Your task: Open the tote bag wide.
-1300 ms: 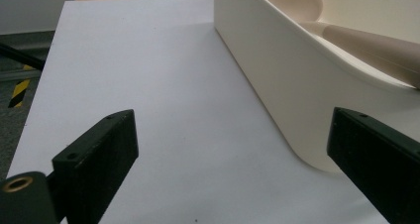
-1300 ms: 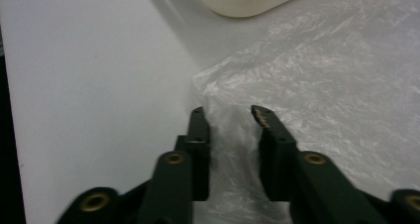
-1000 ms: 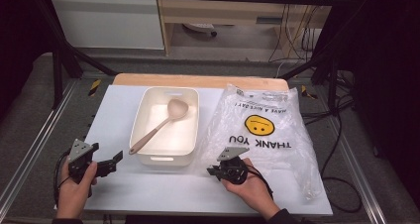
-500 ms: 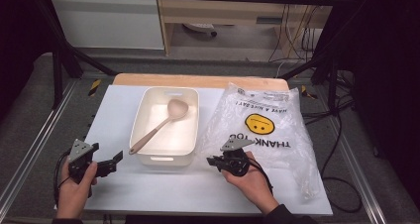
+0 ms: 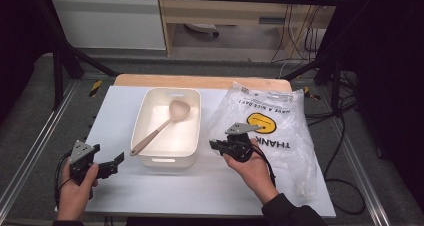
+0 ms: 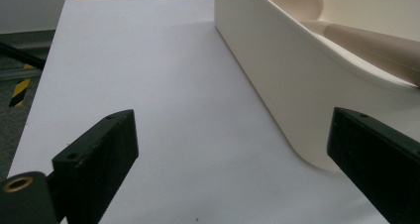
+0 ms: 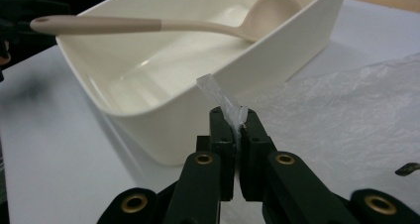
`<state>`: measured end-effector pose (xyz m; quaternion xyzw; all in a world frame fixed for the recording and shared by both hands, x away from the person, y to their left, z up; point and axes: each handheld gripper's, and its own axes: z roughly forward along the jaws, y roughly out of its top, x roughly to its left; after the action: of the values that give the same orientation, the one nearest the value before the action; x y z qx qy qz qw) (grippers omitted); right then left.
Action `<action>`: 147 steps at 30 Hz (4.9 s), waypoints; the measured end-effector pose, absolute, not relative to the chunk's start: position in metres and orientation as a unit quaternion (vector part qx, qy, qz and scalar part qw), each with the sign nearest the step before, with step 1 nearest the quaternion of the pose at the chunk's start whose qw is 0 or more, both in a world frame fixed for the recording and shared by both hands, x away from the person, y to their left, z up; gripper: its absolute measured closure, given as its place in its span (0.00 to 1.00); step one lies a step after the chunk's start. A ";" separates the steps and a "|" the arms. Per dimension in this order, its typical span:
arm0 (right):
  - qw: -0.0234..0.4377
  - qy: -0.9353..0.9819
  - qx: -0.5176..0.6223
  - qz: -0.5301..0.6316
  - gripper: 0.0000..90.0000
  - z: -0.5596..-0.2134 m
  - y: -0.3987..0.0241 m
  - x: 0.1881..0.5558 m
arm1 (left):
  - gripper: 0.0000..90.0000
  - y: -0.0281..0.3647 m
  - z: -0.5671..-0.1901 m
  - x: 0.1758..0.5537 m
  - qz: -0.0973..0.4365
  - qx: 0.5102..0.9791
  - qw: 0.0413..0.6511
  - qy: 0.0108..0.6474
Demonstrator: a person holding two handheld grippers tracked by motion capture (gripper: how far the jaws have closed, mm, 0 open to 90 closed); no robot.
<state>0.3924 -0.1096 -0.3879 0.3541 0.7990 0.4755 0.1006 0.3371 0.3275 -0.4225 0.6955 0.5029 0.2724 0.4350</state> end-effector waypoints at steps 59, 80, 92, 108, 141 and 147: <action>0.138 0.780 0.391 0.469 0.32 -0.338 -0.080 0.450 | 0.06 0.327 -0.423 0.339 0.273 0.704 0.429 0.496; 0.157 0.788 0.404 0.438 0.10 -0.373 -0.181 0.435 | 0.06 0.328 -0.424 0.338 0.273 0.701 0.426 0.503; 0.173 0.787 0.432 0.405 0.08 -0.418 -0.218 0.439 | 0.06 0.328 -0.425 0.338 0.272 0.701 0.423 0.505; 0.146 0.813 0.443 0.348 0.07 -0.454 -0.221 0.434 | 0.06 0.327 -0.424 0.338 0.271 0.701 0.427 0.503; 0.176 0.786 0.477 0.350 0.89 -0.453 -0.234 0.440 | 0.06 0.326 -0.425 0.338 0.269 0.705 0.424 0.501; 0.171 0.793 0.470 0.349 0.95 -0.451 -0.230 0.439 | 0.06 0.327 -0.425 0.339 0.272 0.704 0.425 0.500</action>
<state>0.4385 -0.2304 -0.4515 0.4698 0.7926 0.3487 0.1714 0.3386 0.3268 -0.4248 0.7039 0.5002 0.2716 0.4249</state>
